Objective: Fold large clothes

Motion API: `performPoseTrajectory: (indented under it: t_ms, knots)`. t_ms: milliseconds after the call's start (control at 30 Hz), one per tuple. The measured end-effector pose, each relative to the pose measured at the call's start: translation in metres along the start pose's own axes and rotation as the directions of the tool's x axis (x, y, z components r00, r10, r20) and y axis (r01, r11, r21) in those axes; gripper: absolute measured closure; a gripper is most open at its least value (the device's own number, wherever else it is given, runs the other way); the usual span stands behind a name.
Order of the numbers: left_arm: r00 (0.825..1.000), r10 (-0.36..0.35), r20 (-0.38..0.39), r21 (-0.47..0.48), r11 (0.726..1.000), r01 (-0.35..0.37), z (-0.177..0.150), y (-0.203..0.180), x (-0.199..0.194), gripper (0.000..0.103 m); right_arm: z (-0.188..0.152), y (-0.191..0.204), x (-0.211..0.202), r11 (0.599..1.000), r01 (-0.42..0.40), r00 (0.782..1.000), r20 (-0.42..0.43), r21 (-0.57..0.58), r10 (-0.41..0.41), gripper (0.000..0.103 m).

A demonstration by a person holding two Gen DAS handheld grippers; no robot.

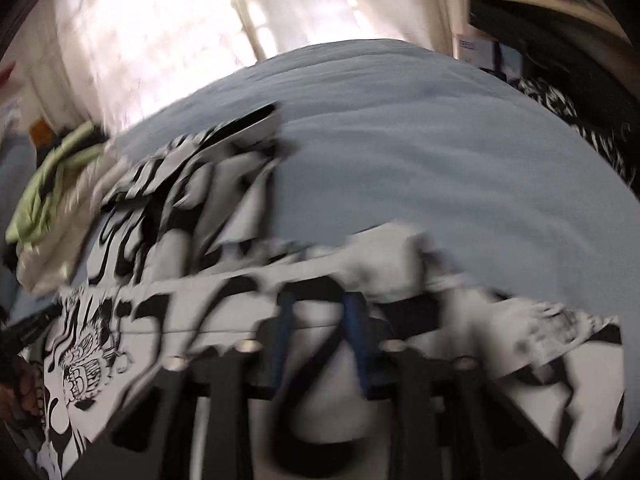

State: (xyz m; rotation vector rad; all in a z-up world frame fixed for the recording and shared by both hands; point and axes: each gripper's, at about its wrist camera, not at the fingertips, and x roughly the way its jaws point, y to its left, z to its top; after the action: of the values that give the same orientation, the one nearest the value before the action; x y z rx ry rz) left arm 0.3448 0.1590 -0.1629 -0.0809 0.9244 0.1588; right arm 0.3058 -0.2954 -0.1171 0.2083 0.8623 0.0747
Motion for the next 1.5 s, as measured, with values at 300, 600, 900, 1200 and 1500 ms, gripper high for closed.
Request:
performPoseTrajectory:
  t_ms: [300,600,900,1200,1500]
  knots:
    - [1.000,0.024,-0.005,-0.078,0.997,-0.024,-0.003,0.028,-0.003,0.092,-0.006,-0.047,-0.023,0.996,0.019,1.000,0.007,0.083,-0.019,0.103]
    - [0.999,0.017,0.040,-0.012,1.000,-0.017,-0.034,0.017,-0.076,0.092,-0.024,-0.012,-0.074,0.998,-0.030,0.999,0.033,0.054,0.028,0.100]
    - [0.999,-0.047,-0.017,-0.066,0.997,0.046,-0.120,-0.003,-0.130,0.092,-0.089,0.057,-0.107,0.982,-0.191,0.981,-0.036,0.012,0.191,0.099]
    - [1.000,-0.016,-0.015,-0.127,0.992,0.014,-0.167,0.015,-0.138,0.092,-0.132,0.027,-0.106,0.996,-0.075,0.991,-0.104,0.042,0.079,0.099]
    - [1.000,0.008,0.011,-0.148,0.989,-0.007,-0.170,0.020,-0.140,0.092,-0.147,-0.049,-0.132,0.980,0.037,0.999,-0.004,0.197,-0.037,0.100]
